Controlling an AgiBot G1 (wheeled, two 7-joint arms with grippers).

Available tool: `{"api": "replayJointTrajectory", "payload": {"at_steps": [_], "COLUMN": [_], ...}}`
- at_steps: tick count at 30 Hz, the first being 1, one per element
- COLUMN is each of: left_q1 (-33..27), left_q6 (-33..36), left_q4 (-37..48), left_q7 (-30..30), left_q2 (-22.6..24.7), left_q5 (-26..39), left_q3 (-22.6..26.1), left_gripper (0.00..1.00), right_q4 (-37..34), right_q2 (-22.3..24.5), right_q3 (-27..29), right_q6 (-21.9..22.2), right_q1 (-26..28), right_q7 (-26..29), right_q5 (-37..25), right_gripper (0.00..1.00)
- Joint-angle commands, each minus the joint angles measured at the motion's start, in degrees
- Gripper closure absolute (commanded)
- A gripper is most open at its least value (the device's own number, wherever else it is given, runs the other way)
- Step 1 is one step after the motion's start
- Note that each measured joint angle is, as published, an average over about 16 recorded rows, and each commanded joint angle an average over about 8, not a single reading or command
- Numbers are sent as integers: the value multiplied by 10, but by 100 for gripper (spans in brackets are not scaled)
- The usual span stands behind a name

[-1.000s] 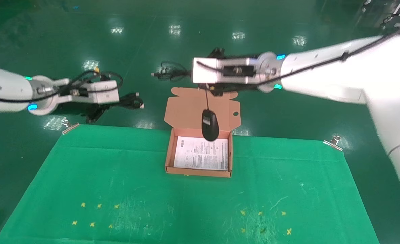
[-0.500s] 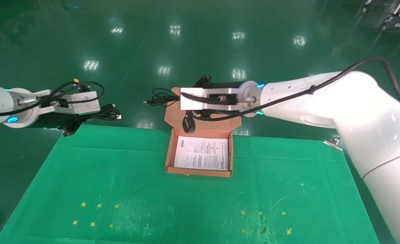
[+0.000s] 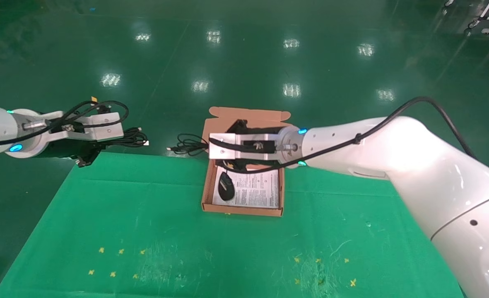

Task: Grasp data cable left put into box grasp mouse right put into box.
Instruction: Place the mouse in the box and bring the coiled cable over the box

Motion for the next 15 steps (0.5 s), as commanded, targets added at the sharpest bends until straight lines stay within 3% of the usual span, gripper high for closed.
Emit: {"api": "replayJointTrajectory", "payload": {"at_steps": [1, 8, 15], "left_q1": [0, 0, 0], "left_q6": [0, 0, 0], "left_q4": [-1, -2, -2], "left_q7": [-1, -1, -1], "left_q2": [0, 0, 0], "left_q5": [0, 1, 1], "left_q3": [0, 0, 0], "left_gripper": [100, 100, 100], "right_q4": [-1, -33, -103], "right_q2": [0, 0, -1], "right_q3": [-12, -49, -85], "right_q6": [4, 17, 42], "right_q1": [-2, -7, -13], "right_q7": [5, 35, 99], "right_q5": [7, 30, 52], "right_gripper": [100, 100, 100]}}
